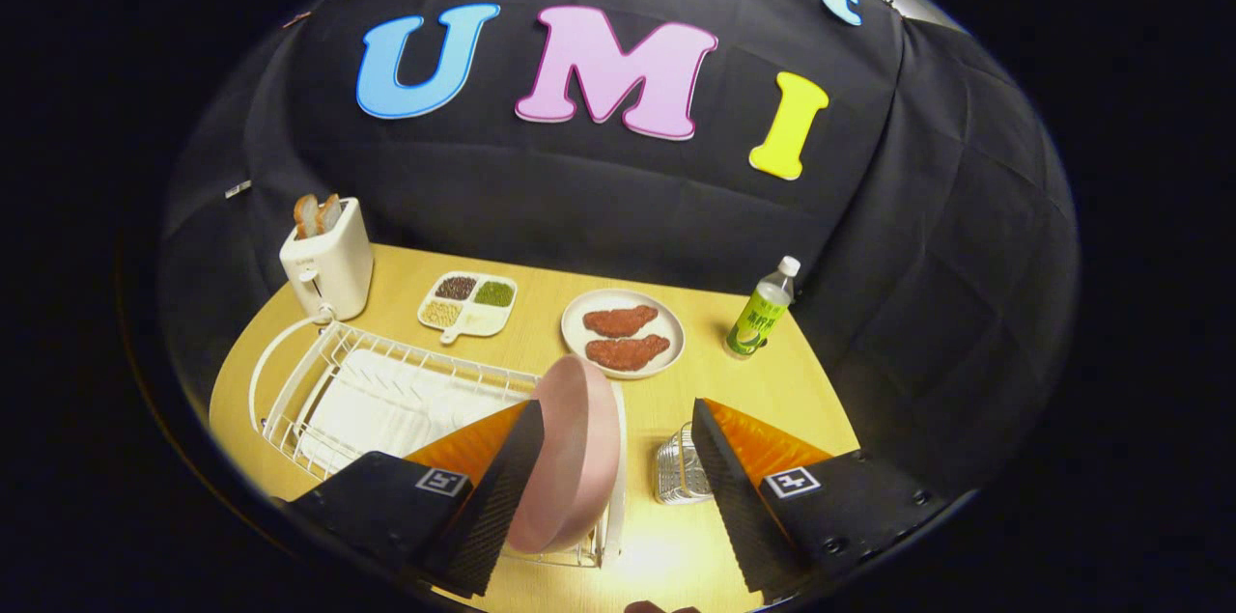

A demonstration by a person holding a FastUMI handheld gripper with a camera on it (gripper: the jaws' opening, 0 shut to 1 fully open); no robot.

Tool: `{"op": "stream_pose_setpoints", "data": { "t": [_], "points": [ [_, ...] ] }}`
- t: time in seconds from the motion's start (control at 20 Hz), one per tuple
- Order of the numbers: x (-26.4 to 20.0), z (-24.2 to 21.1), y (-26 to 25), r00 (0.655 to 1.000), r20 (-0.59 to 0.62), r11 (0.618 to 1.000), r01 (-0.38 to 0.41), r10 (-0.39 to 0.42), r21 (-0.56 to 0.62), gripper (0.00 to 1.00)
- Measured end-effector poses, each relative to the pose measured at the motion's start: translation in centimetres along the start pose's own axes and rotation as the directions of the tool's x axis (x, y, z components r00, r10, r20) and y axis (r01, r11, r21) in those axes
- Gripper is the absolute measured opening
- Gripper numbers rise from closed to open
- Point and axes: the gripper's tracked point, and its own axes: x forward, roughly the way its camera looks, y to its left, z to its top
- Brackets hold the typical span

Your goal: Take the plate from the dish rack, then take the spoon from the basket and place it into the plate.

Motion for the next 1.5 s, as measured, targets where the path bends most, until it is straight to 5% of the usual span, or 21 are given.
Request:
{"op": "stream_pose_setpoints", "data": {
  "t": [0.3, 0.55, 1.1, 1.5],
  "points": [
    [2.6, -2.2, 0.3, 0.993, -0.116, 0.992, 0.030, -0.017, 0.118, 0.68],
    [2.8, -2.8, 1.2, 0.987, -0.162, 0.992, 0.036, -0.016, 0.121, 0.29],
    [2.4, -1.2, 0.8, 0.988, -0.135, 0.997, 0.075, -0.073, 0.014, 0.23],
    [2.3, -1.7, -0.2, 0.983, -0.176, 0.996, 0.062, -0.050, 0.065, 0.23]
  ]
}}
